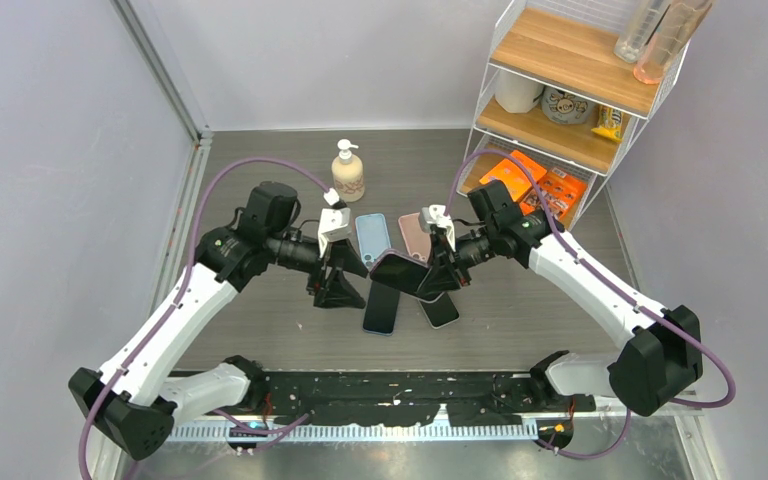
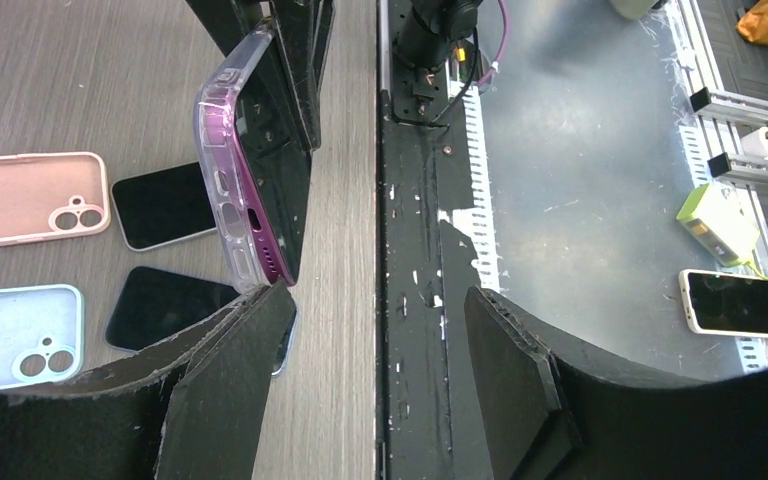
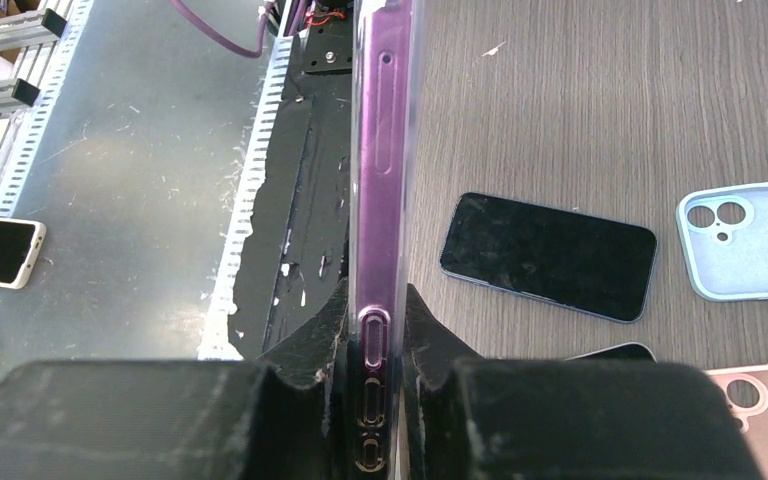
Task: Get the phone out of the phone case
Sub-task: Remove the phone case from the phone.
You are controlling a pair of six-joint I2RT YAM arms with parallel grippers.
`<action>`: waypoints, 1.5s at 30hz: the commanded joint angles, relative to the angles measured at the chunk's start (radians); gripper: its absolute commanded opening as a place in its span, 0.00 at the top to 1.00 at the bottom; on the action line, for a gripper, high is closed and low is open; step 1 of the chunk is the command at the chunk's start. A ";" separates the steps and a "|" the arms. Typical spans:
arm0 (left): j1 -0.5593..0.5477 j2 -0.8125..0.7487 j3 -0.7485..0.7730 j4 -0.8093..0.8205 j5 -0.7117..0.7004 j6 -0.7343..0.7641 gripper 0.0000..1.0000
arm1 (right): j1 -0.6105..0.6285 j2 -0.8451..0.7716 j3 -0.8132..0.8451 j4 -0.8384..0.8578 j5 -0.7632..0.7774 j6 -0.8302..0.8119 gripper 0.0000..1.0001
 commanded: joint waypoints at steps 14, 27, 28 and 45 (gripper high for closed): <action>0.006 -0.004 0.024 0.025 0.062 -0.006 0.27 | -0.002 -0.002 0.022 0.059 -0.035 0.029 0.95; 0.006 0.061 0.020 0.077 0.054 -0.011 0.27 | -0.001 -0.024 0.017 0.064 -0.080 0.038 0.95; 0.006 0.066 0.020 0.083 0.052 -0.011 0.27 | -0.002 -0.025 0.016 0.065 -0.085 0.038 0.95; -0.065 0.134 -0.057 0.404 -0.011 -0.191 0.28 | -0.001 -0.041 -0.019 0.199 -0.151 0.153 0.95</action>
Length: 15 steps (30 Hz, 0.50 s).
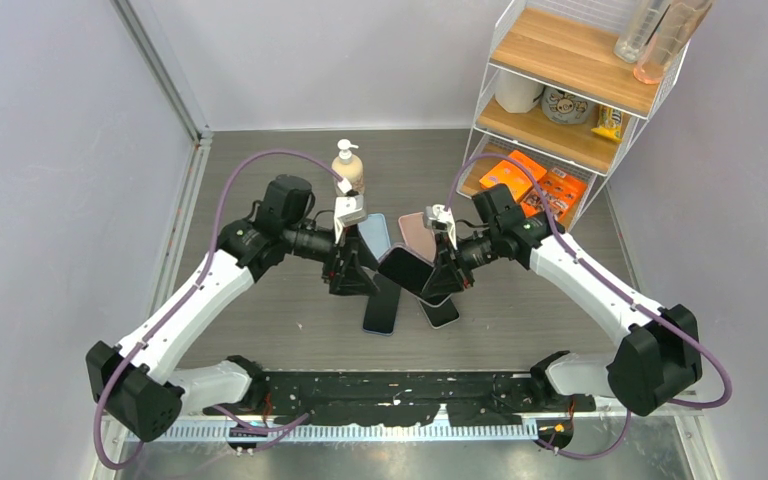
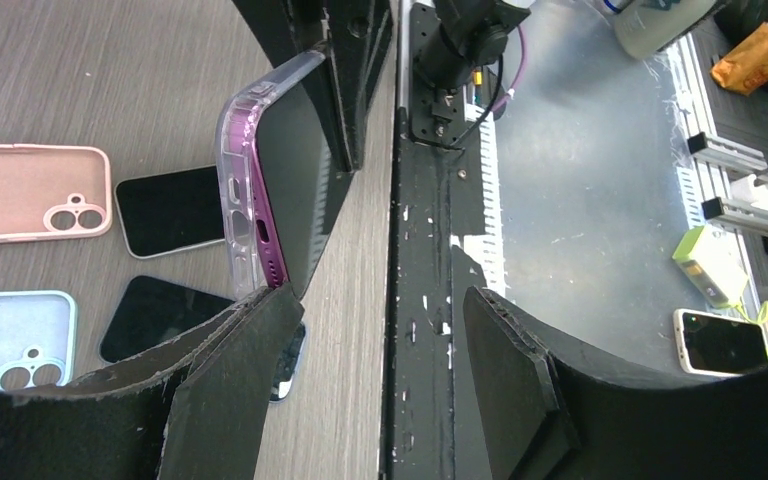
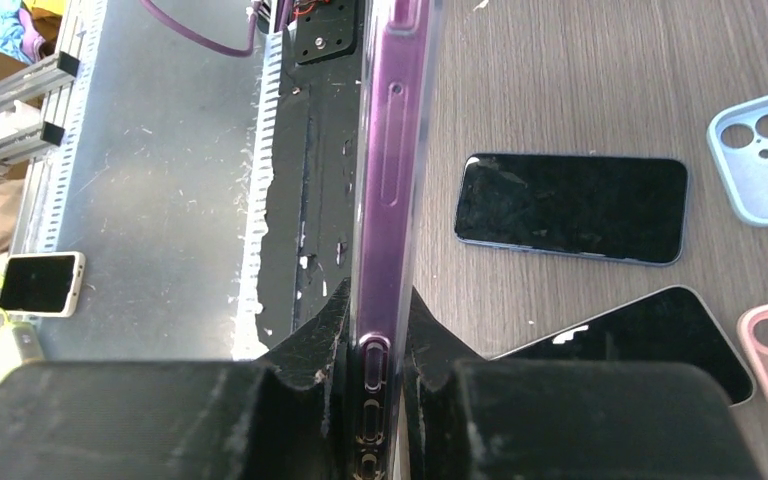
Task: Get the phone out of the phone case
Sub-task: Remove the phone case from the phone.
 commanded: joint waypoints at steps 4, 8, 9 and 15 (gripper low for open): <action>-0.076 0.052 -0.048 0.318 -0.060 -0.099 0.28 | 0.029 -0.047 0.016 0.202 -0.185 0.048 0.95; -0.088 0.077 -0.062 0.387 -0.114 -0.138 0.28 | 0.030 -0.058 0.007 0.222 -0.193 0.066 0.95; -0.088 0.086 -0.063 0.404 -0.125 -0.152 0.28 | 0.029 -0.060 0.006 0.232 -0.195 0.070 0.95; -0.098 0.138 -0.058 0.481 -0.149 -0.212 0.29 | 0.030 -0.075 -0.004 0.255 -0.207 0.090 0.95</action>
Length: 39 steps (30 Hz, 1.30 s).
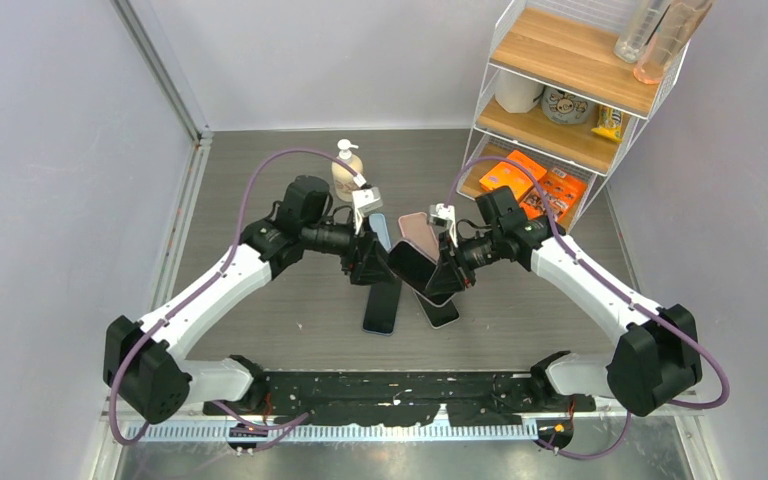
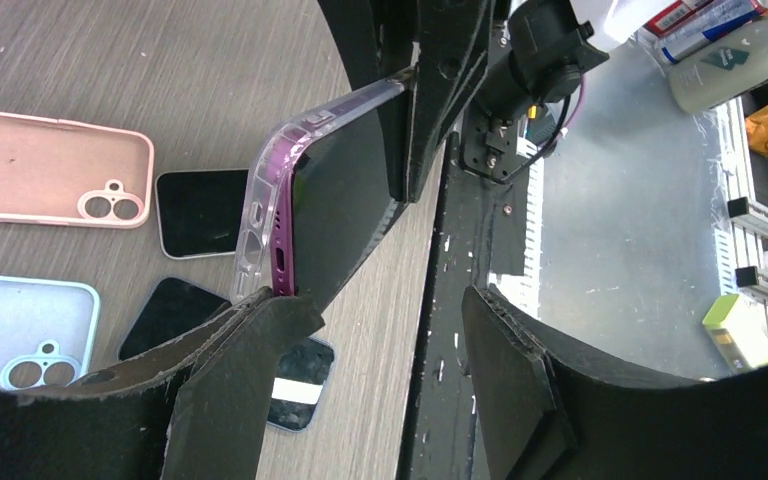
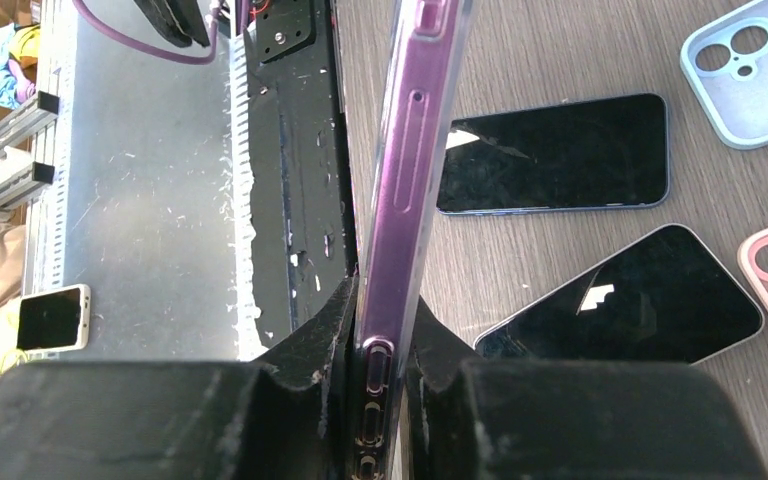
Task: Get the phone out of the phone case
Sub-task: Remove the phone case from the phone.
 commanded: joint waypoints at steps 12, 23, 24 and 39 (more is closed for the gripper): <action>-0.059 0.092 0.017 0.249 -0.030 -0.008 0.29 | 0.051 -0.081 0.029 0.229 -0.281 -0.020 0.95; -0.058 0.129 0.023 0.251 -0.168 -0.039 0.30 | 0.057 -0.070 0.045 0.225 -0.290 -0.019 0.95; -0.058 0.137 0.032 0.246 -0.185 -0.040 0.30 | 0.057 -0.071 0.043 0.225 -0.290 -0.019 0.95; 0.174 0.099 0.028 0.216 0.018 -0.098 0.30 | 0.057 -0.099 0.054 0.109 -0.210 -0.125 0.95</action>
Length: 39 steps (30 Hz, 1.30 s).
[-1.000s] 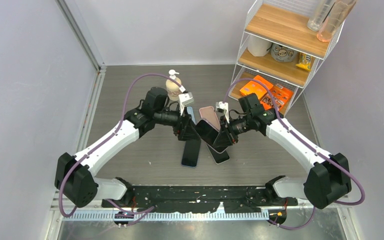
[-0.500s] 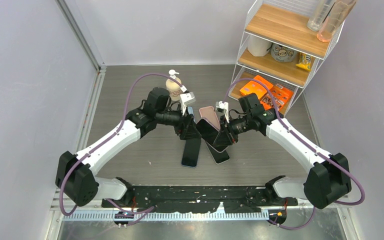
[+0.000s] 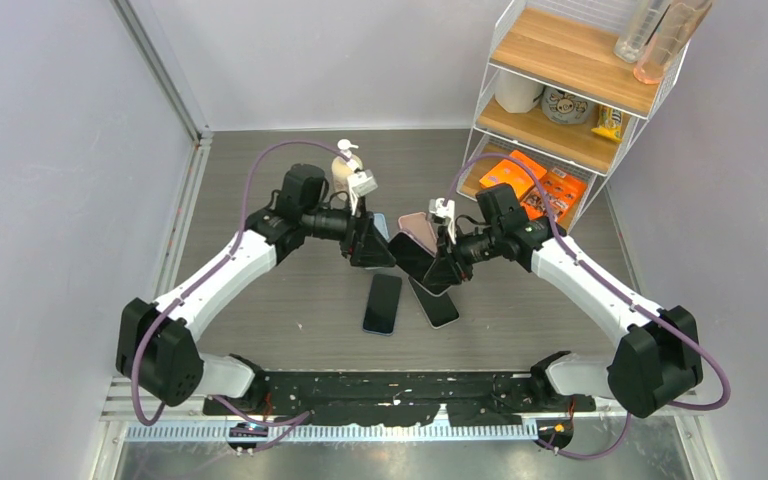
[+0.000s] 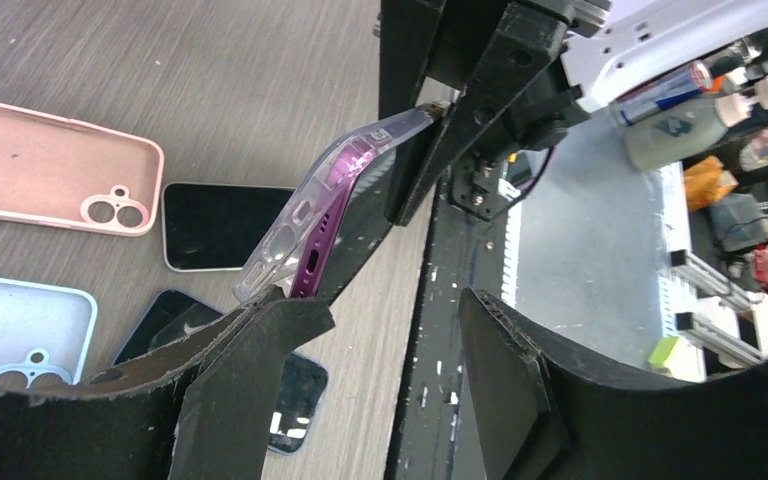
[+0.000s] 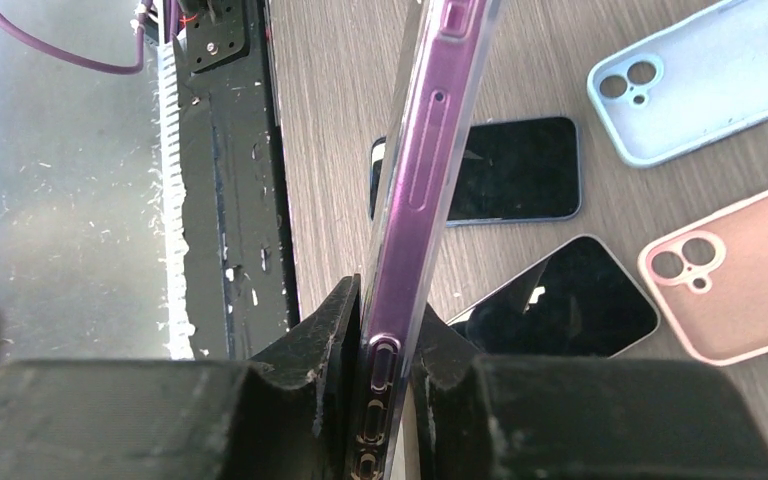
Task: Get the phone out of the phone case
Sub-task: Remove the phone case from the phone.
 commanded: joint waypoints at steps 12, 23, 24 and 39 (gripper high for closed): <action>0.209 -0.045 -0.045 0.150 0.095 0.021 0.29 | 0.061 -0.087 0.104 -0.007 -0.282 -0.154 0.95; 0.267 -0.201 -0.237 0.589 0.331 -0.226 0.25 | 0.060 -0.080 0.150 0.248 -0.174 0.040 0.95; 0.267 -0.216 -0.261 0.649 0.337 -0.264 0.24 | 0.060 -0.080 0.148 0.275 -0.168 0.090 0.95; 0.169 -0.301 -0.433 1.114 0.070 -0.466 0.18 | 0.066 0.010 0.080 0.996 -0.168 0.684 0.95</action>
